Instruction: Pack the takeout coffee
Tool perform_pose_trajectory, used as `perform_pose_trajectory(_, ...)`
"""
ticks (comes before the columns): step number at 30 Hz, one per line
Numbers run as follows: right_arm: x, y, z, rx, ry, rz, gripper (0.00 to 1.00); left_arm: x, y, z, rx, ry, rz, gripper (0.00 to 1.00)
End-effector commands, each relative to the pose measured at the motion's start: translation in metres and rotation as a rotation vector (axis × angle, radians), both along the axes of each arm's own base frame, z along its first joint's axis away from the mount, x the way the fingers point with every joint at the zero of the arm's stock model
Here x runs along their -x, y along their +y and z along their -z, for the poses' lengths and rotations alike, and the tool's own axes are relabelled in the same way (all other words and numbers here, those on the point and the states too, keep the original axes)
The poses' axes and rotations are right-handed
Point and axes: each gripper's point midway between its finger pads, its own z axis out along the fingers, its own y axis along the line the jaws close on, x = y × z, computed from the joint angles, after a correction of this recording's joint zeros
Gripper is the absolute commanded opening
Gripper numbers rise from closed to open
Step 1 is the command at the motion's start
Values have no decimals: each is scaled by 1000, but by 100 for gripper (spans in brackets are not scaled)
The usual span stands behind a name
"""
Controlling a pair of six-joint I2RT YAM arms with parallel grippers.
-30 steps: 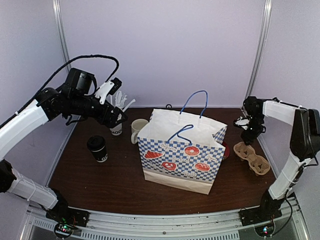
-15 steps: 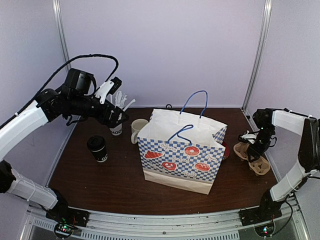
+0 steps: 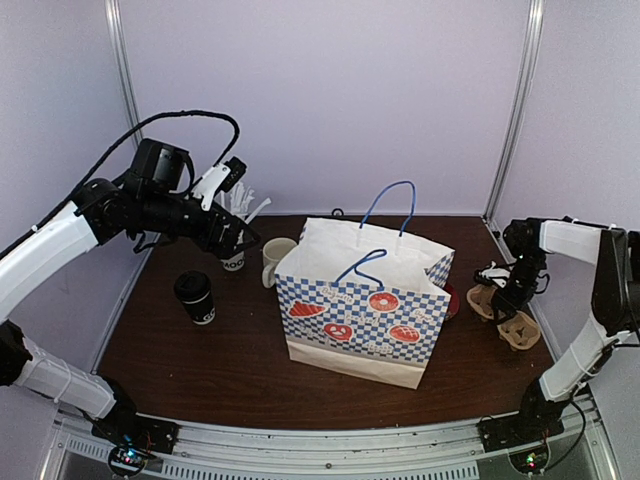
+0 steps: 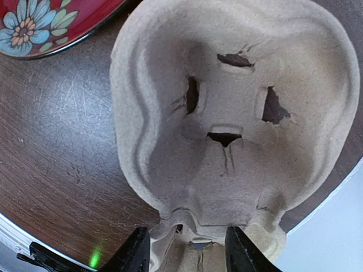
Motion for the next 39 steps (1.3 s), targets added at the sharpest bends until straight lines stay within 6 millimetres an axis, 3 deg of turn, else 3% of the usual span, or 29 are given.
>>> perform_pose_trajectory(1, -13, -6, -9, 6, -42, 4, 48, -1, -9, -6, 35, -17, 23, 96)
perform_pose_trajectory(7, -15, -13, -18, 25, -61, 10, 48, 1, -15, -4, 42, -4, 59, 94)
perform_pose_trajectory(28, -16, -16, 5, -8, 13, 29, 45, 2, -17, 2, 36, 14, 70, 91)
perform_pose_trajectory(39, -14, -14, 5, -16, 13, 32, 30, 1, -18, 2, 36, 17, 71, 91)
